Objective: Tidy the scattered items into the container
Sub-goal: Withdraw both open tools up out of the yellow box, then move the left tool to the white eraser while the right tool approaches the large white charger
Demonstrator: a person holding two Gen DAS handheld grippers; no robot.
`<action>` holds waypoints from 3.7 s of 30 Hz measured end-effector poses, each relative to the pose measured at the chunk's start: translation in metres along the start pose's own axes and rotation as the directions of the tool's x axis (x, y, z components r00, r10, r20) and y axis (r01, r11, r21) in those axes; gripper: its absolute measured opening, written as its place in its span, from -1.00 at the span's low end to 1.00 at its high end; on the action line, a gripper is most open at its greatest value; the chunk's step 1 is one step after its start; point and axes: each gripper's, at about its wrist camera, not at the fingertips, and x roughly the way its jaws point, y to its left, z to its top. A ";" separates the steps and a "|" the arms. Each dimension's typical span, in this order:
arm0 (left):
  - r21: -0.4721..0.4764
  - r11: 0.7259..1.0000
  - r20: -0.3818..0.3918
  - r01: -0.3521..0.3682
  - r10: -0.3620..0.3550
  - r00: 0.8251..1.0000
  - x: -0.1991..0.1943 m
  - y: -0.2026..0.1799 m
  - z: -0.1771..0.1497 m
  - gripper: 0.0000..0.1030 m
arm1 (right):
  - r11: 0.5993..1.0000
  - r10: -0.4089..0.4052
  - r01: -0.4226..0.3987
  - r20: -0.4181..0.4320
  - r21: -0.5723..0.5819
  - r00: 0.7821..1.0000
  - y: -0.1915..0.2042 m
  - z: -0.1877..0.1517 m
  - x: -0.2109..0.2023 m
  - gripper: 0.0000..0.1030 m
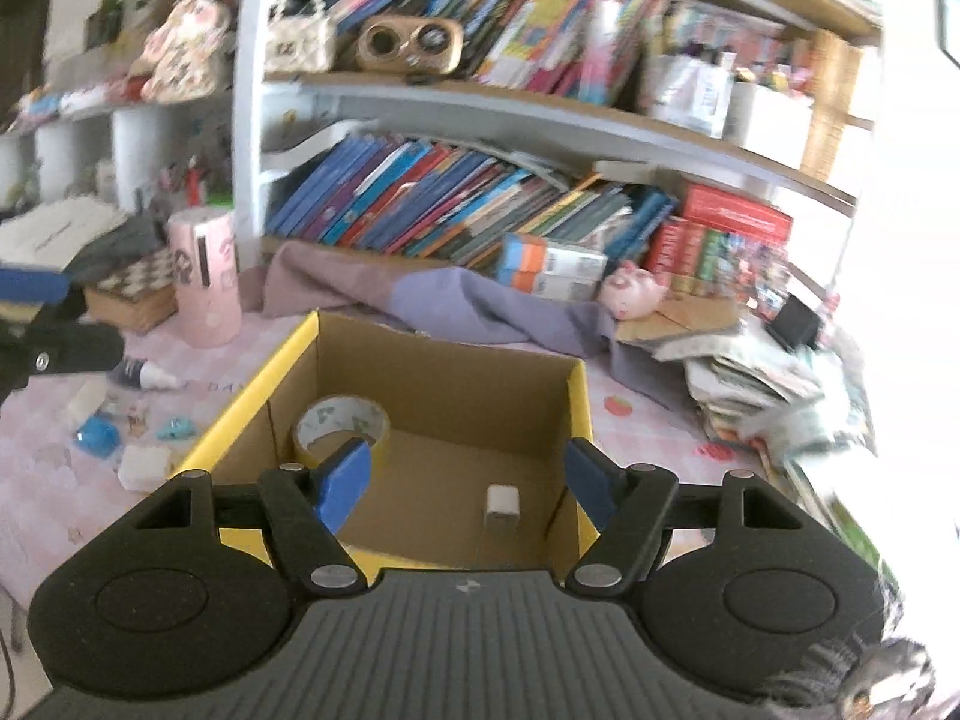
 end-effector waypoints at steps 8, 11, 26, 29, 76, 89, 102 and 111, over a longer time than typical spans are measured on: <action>-0.018 1.000 -0.021 -0.013 0.013 1.000 -0.043 0.017 -0.035 0.72 | 0.996 -0.057 0.056 0.004 0.076 0.998 0.035 -0.037 -0.043 0.43; -0.015 1.000 -0.037 -0.017 0.016 0.999 -0.056 0.022 -0.049 0.72 | 0.994 -0.071 0.072 -0.017 0.084 0.997 0.049 -0.054 -0.054 0.44; -0.054 0.996 -0.122 -0.065 0.058 0.991 -0.100 0.046 -0.108 0.72 | 0.991 -0.093 0.101 -0.092 0.092 0.991 0.104 -0.108 -0.084 0.50; -0.080 0.992 -0.139 -0.098 0.086 0.986 -0.104 0.050 -0.117 0.72 | 0.991 -0.078 0.089 -0.115 0.101 0.990 0.111 -0.112 -0.085 0.54; -0.231 0.933 -0.214 -0.278 0.230 0.949 -0.103 0.123 -0.139 0.73 | 0.979 0.145 -0.167 -0.169 -0.119 0.975 0.204 -0.086 -0.036 0.42; -0.201 0.929 -0.211 -0.310 0.267 0.940 -0.049 0.155 -0.107 0.73 | 0.941 0.221 -0.253 -0.158 -0.223 0.962 0.228 -0.056 0.019 0.39; -0.160 0.940 -0.252 -0.301 0.256 0.933 0.036 0.183 -0.081 0.72 | 0.925 0.243 -0.289 -0.199 -0.248 0.949 0.252 -0.032 0.103 0.27; -0.181 0.941 -0.327 -0.285 0.216 0.920 0.090 0.199 -0.083 0.72 | 0.938 0.225 -0.278 -0.248 -0.209 0.942 0.258 -0.022 0.150 0.29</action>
